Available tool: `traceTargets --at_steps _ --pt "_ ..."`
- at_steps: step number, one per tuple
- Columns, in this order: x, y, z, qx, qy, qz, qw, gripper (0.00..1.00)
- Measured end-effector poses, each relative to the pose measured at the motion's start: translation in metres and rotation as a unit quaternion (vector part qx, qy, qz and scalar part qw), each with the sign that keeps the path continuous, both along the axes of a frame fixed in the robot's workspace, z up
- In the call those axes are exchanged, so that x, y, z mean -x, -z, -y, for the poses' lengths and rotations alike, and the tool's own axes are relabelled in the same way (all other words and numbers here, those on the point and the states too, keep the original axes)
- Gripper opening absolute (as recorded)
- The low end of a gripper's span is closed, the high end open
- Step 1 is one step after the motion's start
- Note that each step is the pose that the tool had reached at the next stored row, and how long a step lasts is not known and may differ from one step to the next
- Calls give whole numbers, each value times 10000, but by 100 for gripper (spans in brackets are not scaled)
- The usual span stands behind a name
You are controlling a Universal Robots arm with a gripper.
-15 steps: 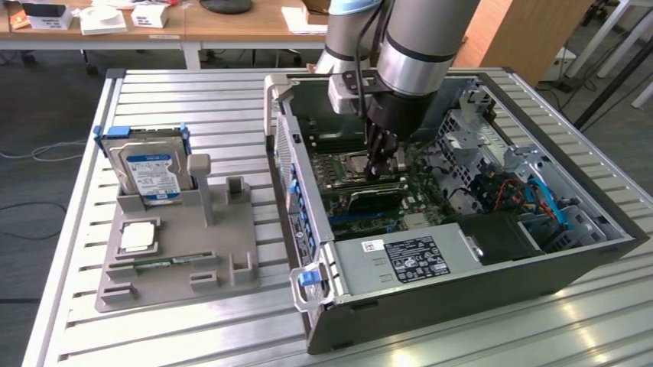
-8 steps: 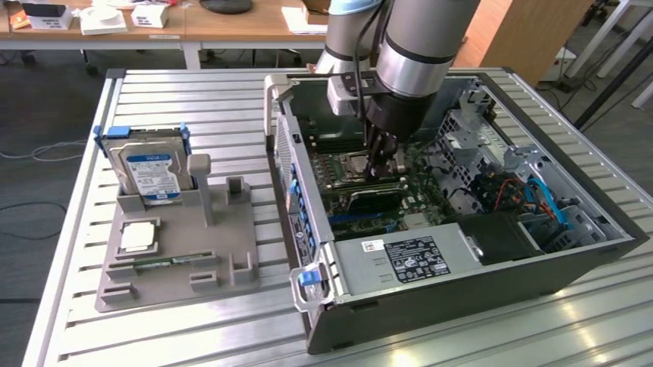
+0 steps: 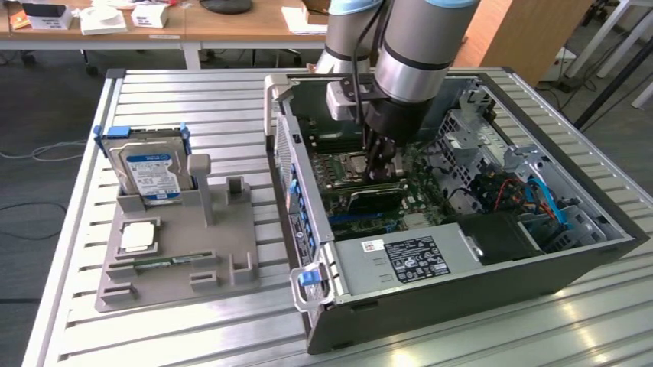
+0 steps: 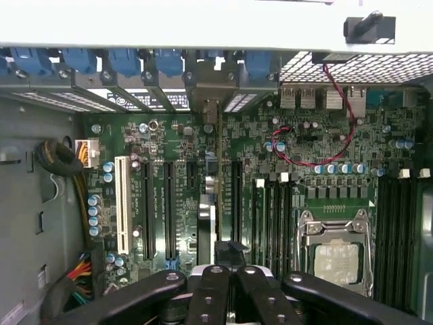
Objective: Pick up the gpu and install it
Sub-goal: 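Press down on the gpu until it lock into place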
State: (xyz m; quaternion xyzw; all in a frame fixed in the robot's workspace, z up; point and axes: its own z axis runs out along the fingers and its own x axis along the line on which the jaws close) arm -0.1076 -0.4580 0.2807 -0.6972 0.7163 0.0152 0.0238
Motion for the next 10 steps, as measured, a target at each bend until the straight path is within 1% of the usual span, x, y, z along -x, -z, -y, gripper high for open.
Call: traceTargets --at_steps 3,5,10 --pt "6 40 0 -1 1 0 10000 11" --pt "6 43 0 7 -1 -1 10000 11" --pt "6 76 0 10 0 0 10000 11"
